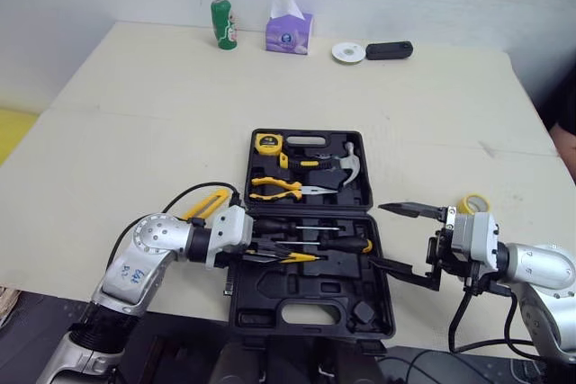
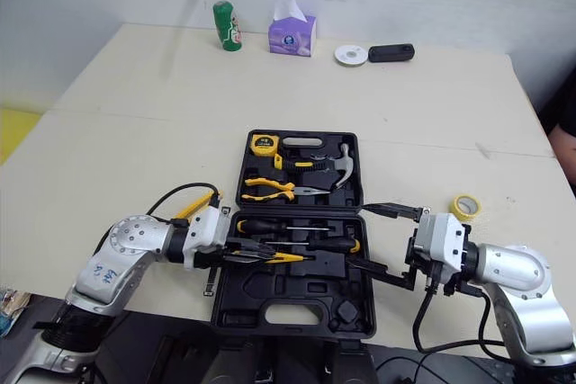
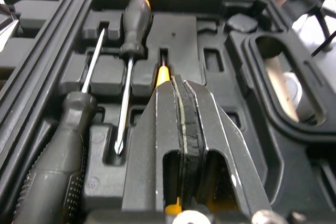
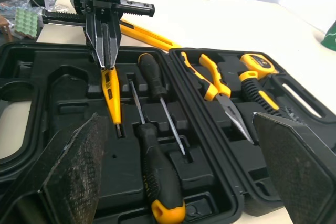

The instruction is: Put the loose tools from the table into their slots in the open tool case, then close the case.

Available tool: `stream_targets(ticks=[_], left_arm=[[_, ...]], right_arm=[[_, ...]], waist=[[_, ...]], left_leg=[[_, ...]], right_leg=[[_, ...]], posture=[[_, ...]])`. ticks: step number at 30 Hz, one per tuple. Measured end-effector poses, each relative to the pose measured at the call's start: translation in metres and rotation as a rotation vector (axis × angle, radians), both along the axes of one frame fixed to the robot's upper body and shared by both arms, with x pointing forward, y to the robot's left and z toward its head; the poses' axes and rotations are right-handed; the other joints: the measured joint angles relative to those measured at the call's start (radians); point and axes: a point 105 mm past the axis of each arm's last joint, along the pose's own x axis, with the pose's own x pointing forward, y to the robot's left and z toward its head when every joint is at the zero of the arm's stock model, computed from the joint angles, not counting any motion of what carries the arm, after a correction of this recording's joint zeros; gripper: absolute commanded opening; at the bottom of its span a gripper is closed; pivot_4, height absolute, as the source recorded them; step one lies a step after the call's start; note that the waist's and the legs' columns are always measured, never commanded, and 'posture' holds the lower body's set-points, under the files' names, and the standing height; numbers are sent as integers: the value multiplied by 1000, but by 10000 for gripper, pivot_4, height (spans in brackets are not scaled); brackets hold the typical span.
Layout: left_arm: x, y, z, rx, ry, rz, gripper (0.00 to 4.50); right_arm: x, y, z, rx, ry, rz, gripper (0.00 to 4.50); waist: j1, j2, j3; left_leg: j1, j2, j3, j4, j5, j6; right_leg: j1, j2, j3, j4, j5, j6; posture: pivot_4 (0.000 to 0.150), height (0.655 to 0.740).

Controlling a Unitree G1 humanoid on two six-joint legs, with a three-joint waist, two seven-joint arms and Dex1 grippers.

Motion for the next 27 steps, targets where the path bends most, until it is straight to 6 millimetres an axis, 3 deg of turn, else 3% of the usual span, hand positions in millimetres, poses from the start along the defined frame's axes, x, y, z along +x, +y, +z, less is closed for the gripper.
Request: stream_targets(ticks=[19,27], left_arm=[[10,2,-13,95,45,61,249],[12,-2,-18,146,66,78,249]], right_arm=[[2,0,2,5,-11,-8,45000],[3,1,4,5,-21,-9,45000]], waist=[[0,2,-1],[3,12,-8]], left_leg=[[1,0,0,0,0,0],[3,0,0,0,-1,1]], right_leg=[[1,0,0,0,0,0],[3,-1,0,-1,0,1]], posture=[[1500,7400],[1500,7400]])
